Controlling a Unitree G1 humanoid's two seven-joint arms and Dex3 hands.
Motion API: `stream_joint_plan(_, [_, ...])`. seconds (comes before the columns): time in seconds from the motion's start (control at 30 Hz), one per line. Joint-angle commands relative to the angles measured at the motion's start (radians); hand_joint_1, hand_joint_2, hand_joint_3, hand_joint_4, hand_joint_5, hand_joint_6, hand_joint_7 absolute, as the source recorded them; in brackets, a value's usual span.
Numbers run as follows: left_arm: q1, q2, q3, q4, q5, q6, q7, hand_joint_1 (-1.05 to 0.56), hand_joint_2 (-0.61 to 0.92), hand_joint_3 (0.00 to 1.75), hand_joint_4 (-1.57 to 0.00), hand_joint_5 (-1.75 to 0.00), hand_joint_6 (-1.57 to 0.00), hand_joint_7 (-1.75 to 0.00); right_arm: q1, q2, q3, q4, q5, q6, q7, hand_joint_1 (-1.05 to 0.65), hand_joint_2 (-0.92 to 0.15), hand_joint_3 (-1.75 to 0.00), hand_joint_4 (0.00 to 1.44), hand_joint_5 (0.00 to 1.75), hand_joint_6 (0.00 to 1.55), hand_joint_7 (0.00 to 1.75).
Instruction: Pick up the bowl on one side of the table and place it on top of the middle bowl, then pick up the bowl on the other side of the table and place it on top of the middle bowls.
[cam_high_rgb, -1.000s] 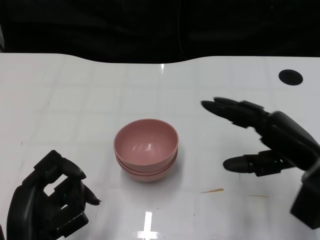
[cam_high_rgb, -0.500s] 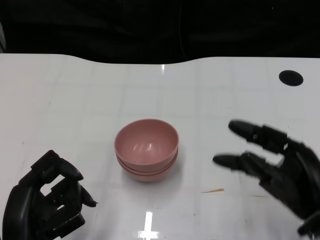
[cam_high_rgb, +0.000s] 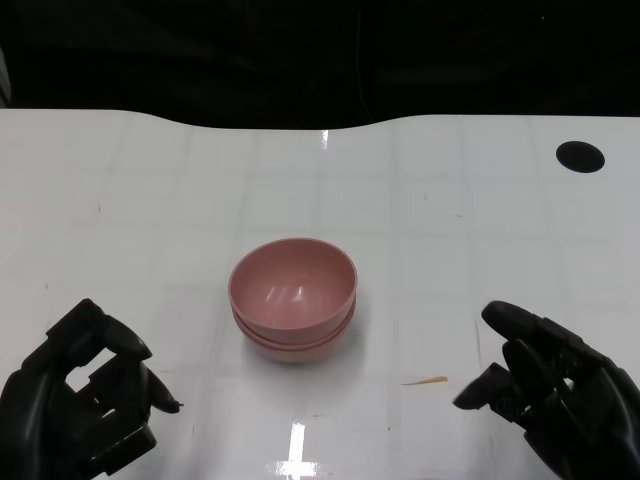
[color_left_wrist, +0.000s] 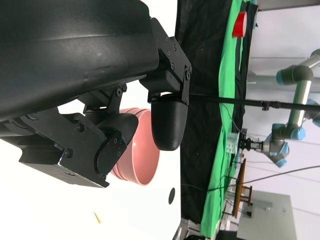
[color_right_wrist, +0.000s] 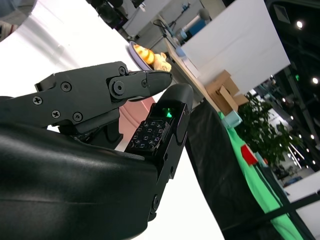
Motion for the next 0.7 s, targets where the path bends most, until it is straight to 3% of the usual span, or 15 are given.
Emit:
stream_joint_plan(0.03, [0.003,0.022,0.020,0.008,-0.015,-0.001,-0.018,0.02,0.64,1.30,-0.72,-1.75,-0.58,-1.75,0.027,0.008,-0.031,0.013,-0.040,-0.019,0.011,-0.17,-0.73,-0.76,0.73,1.57,0.91,0.73])
stream_joint_plan(0.1, [0.006,0.026,0.023,0.003,-0.016,0.005,-0.019,0.02,0.64,1.30,-0.72,-1.75,-0.58,-1.75,0.032,0.010,-0.040,0.004,-0.064,-0.014,0.002,-0.12,-0.72,-0.85,0.76,1.66,0.79,1.13])
stream_joint_plan(0.17, [0.008,0.030,0.026,0.001,-0.018,0.008,-0.023,0.02,0.64,1.30,-0.72,-1.75,-0.58,-1.75,0.030,0.011,-0.049,0.005,-0.083,-0.023,0.013,-0.09,-0.72,-0.85,0.76,1.72,0.72,1.36])
stream_joint_plan(0.47, [0.008,0.033,0.025,-0.018,-0.016,0.025,-0.017,0.02,0.64,1.30,-0.72,-1.75,-0.58,-1.75,-0.003,0.014,-0.084,0.034,-0.142,-0.065,0.063,-0.09,-0.80,-0.76,0.77,1.75,0.64,1.57])
stream_joint_plan(0.7, [0.002,0.034,0.023,-0.020,-0.002,0.031,-0.015,0.01,0.64,1.30,-0.74,-1.75,-0.59,-1.75,-0.024,0.016,-0.105,0.059,-0.148,-0.063,0.083,-0.10,-0.79,-0.73,0.77,1.75,0.64,1.55])
